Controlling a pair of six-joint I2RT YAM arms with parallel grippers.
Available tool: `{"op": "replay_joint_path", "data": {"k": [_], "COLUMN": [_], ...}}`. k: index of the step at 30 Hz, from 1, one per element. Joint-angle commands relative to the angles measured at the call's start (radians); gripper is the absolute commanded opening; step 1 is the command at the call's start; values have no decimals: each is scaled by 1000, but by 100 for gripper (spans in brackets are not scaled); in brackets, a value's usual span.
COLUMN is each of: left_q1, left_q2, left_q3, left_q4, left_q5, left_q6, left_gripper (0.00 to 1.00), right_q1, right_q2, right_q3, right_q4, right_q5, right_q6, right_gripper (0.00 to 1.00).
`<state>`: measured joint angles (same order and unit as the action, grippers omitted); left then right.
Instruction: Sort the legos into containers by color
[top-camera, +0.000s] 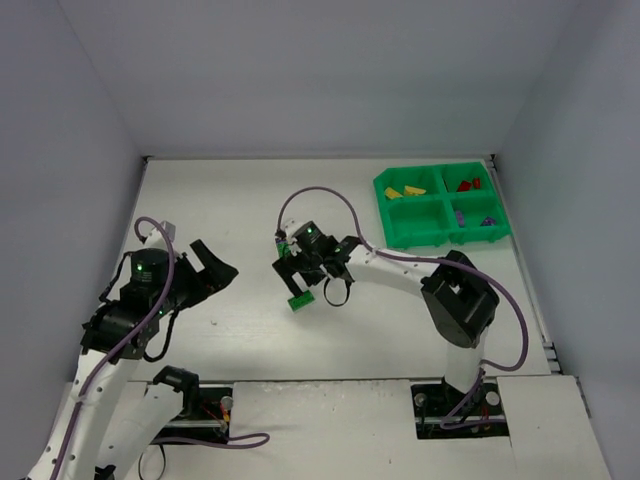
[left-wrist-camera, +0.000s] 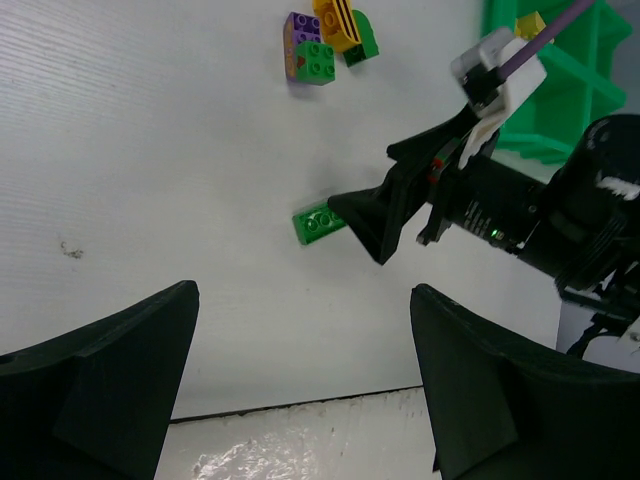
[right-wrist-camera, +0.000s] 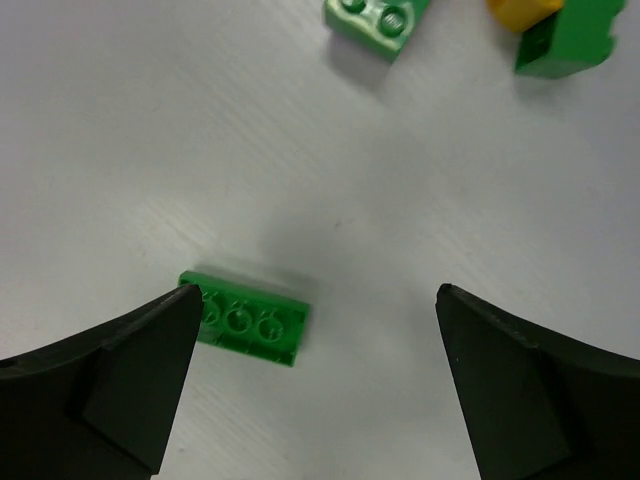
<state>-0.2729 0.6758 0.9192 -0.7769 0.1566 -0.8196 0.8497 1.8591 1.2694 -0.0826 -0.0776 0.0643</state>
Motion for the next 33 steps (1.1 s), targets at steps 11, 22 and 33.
{"op": "replay_joint_path", "data": {"k": [11,22,33], "left_q1": [1,1,1], "left_q2": [13,-25,-24], "left_q3": [36,53,56], "left_q4": [2,-58,-50], "left_q5": [11,0,1], "left_q6": [2,23,30], "left_gripper": [80,80,80], "right_q1": [121,172,122], "right_q2": [9,97,0], "right_q3": [-16,-1,-30], "right_q4": [10,-6,-16], "right_q5": [59,153,305], "right_q6": [150,215,180], "right_gripper": [100,93,18]}}
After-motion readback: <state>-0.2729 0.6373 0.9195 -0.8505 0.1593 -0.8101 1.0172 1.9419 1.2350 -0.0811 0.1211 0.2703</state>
